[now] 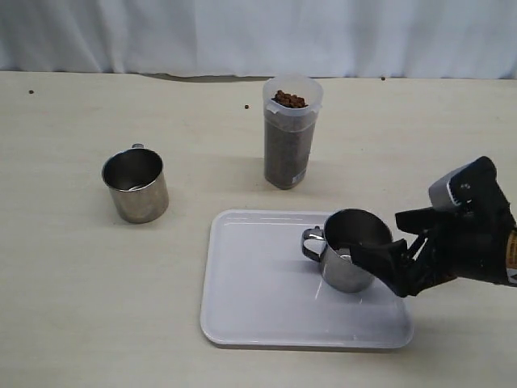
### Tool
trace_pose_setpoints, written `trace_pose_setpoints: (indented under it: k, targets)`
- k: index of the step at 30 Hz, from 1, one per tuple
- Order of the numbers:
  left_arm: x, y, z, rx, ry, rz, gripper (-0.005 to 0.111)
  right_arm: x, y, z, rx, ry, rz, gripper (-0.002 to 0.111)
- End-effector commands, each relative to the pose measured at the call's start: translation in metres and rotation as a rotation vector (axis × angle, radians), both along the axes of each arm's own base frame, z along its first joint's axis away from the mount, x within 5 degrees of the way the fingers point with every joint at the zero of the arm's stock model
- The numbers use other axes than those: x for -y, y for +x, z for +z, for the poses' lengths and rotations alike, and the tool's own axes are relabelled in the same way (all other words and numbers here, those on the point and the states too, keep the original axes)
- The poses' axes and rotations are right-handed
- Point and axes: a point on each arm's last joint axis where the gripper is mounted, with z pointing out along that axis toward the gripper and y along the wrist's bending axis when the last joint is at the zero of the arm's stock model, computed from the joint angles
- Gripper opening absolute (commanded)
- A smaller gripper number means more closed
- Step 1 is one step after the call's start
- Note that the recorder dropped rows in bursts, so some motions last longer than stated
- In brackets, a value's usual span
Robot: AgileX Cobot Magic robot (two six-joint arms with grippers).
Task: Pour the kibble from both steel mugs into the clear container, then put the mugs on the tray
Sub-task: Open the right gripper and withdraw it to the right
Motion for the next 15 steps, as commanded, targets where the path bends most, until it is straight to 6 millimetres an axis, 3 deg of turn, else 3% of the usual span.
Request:
trace_pose_setpoints:
  k: [1, 6, 11, 15]
  targets:
    - [0.0, 0.0, -0.001, 0.004, -0.005, -0.005, 0.0, 0.002, -0.003, 0.018, 0.044, 0.036, -0.034, 0.098]
    - [0.0, 0.0, -0.001, 0.004, -0.005, -0.005, 0.0, -0.001, -0.01, 0.045, 0.134, 0.12, -0.037, 0.098]
    - [0.0, 0.0, -0.001, 0.004, -0.005, -0.005, 0.0, -0.006, -0.026, 0.073, 0.289, 0.15, 0.085, 0.098]
    - [0.0, 0.0, -0.001, 0.004, -0.005, -0.005, 0.0, -0.009, -0.039, 0.093, 0.346, 0.243, 0.114, 0.086]
